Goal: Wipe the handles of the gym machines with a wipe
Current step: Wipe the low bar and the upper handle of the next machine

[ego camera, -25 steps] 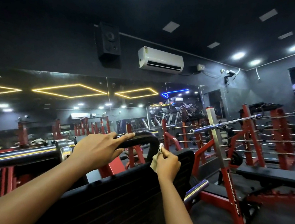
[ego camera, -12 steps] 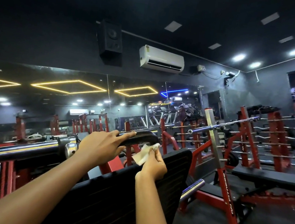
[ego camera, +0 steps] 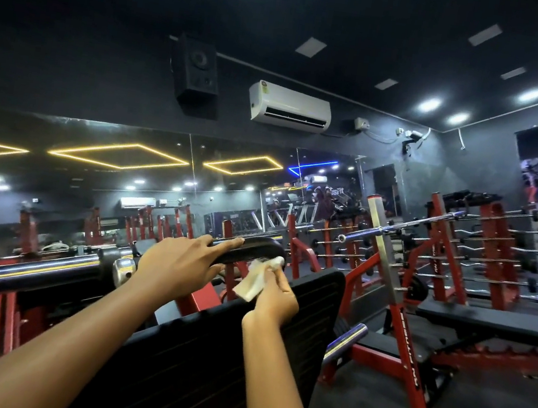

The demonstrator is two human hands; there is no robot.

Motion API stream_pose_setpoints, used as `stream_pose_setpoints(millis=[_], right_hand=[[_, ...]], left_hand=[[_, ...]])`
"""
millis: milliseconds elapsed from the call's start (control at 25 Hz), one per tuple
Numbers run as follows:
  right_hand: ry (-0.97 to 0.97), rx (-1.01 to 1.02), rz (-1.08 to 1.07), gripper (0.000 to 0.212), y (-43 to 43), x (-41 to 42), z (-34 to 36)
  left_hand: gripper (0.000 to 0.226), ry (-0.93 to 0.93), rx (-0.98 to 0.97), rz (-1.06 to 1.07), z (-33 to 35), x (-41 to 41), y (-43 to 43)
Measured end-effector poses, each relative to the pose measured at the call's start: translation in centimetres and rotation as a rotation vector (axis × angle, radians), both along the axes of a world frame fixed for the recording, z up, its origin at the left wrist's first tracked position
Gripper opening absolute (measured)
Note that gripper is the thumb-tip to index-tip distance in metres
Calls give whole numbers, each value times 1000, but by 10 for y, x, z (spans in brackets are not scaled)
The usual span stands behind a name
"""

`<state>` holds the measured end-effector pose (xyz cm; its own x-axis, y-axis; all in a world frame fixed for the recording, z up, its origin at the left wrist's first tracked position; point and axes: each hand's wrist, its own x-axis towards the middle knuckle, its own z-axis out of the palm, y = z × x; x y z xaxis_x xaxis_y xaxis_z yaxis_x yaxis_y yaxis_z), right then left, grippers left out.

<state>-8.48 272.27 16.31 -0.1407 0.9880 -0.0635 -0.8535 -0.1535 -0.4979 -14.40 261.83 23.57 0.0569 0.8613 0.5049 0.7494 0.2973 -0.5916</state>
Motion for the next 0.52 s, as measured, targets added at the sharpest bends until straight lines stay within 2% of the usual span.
stream_pose_setpoints(millis=[200,400,520], right_hand=[[111,-124,15,21,7,6,16],[62,29,-2,22,-19,0,12],[-105,171,-67,20,-26,-2,-1]], left_hand=[[58,10,38,-32,-1,-1,-3],[57,-19,33,-28,-1,-2,-1],[57,-18,29,-23,-1,-2,-2]])
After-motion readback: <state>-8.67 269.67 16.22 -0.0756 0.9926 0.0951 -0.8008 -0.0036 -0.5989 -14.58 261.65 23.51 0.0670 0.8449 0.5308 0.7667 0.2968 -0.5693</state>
